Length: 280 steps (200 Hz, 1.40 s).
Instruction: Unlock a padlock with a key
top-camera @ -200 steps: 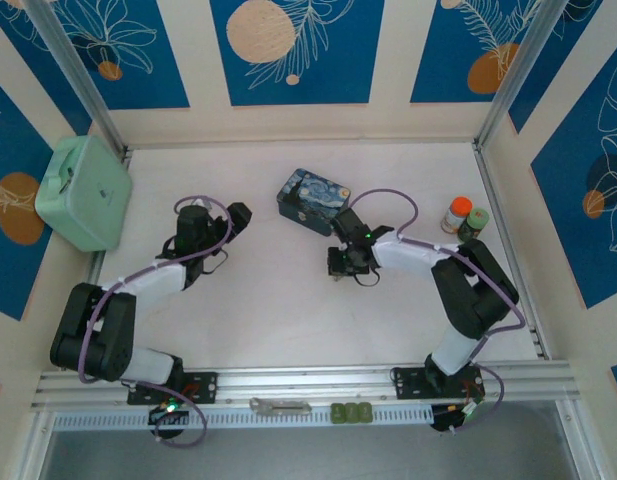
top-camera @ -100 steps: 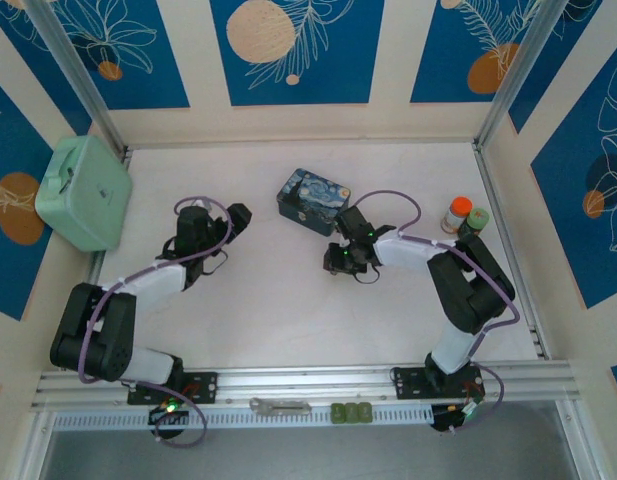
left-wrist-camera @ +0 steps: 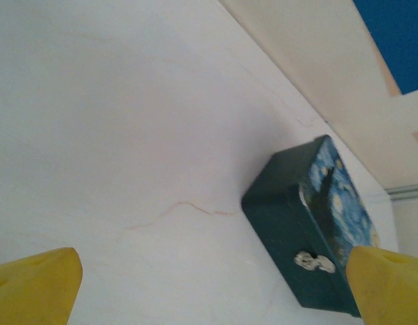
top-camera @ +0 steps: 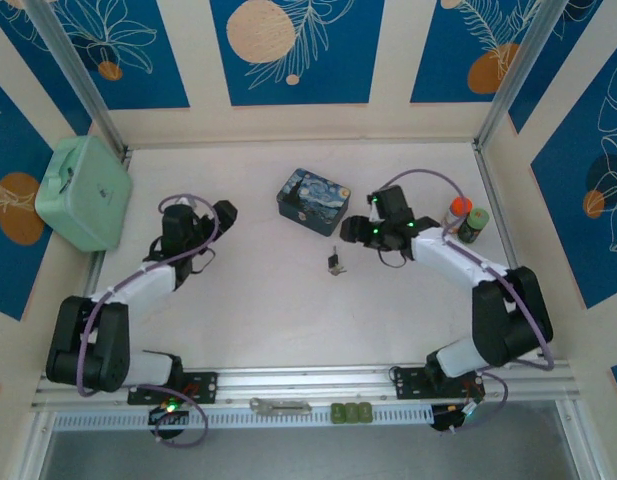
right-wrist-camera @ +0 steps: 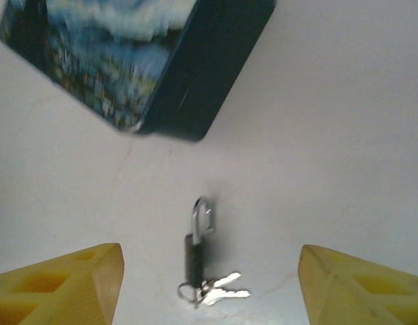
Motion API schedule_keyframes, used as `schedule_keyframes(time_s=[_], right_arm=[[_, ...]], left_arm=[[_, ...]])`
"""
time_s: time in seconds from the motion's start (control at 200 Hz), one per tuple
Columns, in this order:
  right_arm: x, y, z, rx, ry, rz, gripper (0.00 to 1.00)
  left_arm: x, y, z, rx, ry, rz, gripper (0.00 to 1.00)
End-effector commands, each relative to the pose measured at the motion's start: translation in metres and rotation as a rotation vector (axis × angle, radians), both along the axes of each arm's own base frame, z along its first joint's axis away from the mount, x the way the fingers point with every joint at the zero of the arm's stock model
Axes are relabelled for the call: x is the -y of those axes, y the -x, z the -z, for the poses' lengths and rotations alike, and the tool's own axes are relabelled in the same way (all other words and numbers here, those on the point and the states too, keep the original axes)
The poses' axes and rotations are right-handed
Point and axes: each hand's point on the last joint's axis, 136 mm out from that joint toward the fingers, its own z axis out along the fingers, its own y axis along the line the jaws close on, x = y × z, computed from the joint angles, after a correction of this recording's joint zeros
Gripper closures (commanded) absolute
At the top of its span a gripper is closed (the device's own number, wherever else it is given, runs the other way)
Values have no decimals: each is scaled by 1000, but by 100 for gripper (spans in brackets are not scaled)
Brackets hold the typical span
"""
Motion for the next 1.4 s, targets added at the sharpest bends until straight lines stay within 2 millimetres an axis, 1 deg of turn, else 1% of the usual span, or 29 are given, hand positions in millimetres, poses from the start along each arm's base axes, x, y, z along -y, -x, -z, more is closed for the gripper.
schedule_keyframes(time_s=[0.0,0.065,0.12,0.165,0.22,0.275,0.37,0.405,0.44,0.47,0.515,0.535,0.575,0.64,0.745,0.875,0.93,0.97,1.03,1.055,1.1,1.165,1.225,1.25,1.315,1.35,1.395], right_arm=[[42,-18,-6,101,125,4,30],[66,-33,-8,157,168,22,30],[82,-45,-8,201,193,22,30],[96,-54,-5,235,215,27,31],[108,-62,3,268,237,23,31],[119,-68,17,286,270,25,31],[130,-73,37,296,308,16,31],[131,-76,40,315,319,22,31],[134,-76,42,290,320,37,31],[134,-77,40,308,305,51,31],[129,-79,33,383,286,49,30],[127,-79,32,397,291,48,30],[131,-77,31,399,319,72,29],[131,-72,28,441,328,83,28],[132,-65,23,497,326,97,0],[135,-54,19,573,297,120,1],[139,-47,24,604,286,142,1],[143,-47,22,656,281,168,1],[142,-46,26,602,294,159,1],[142,-47,25,620,294,160,1],[142,-48,24,629,299,165,1],[142,-47,24,626,300,164,1],[141,-46,25,620,302,161,1],[142,-47,25,623,301,162,1],[141,-46,25,619,300,160,1],[142,-47,24,624,301,162,1],[141,-46,25,619,301,160,1]], left_arm=[[-30,-7,-12,-5,-159,-28,0],[-43,-11,-12,-18,-240,-39,0],[-50,-15,-12,-18,-318,-28,0],[-54,-18,-13,-9,-388,-11,0],[-62,-20,-11,-11,-479,-4,0],[-73,-18,-5,-37,-556,-27,0],[-85,-14,4,-57,-650,-41,0],[-87,-12,6,-53,-676,-43,0],[-89,-11,7,-40,-697,-46,0],[-90,-10,8,-19,-715,-44,0],[-90,-9,8,7,-726,-44,0],[-91,-9,6,17,-733,-45,0],[-89,-12,2,62,-757,-34,0],[-89,-14,-3,109,-789,-34,0],[-86,-18,-6,149,-816,-14,0],[-81,-22,-12,202,-823,6,0],[-80,-24,-14,230,-828,6,0],[-79,-26,-15,241,-821,6,1],[-77,-27,-14,240,-815,19,1],[-76,-28,-14,237,-810,24,1],[-78,-27,-10,204,-797,25,0],[-88,-22,3,80,-796,2,0],[-92,-18,7,21,-806,-1,0],[-91,-18,6,31,-808,5,0],[-87,-22,-5,133,-817,1,0],[-88,-22,-9,170,-821,-22,0],[-93,-21,-9,157,-824,-51,0]])
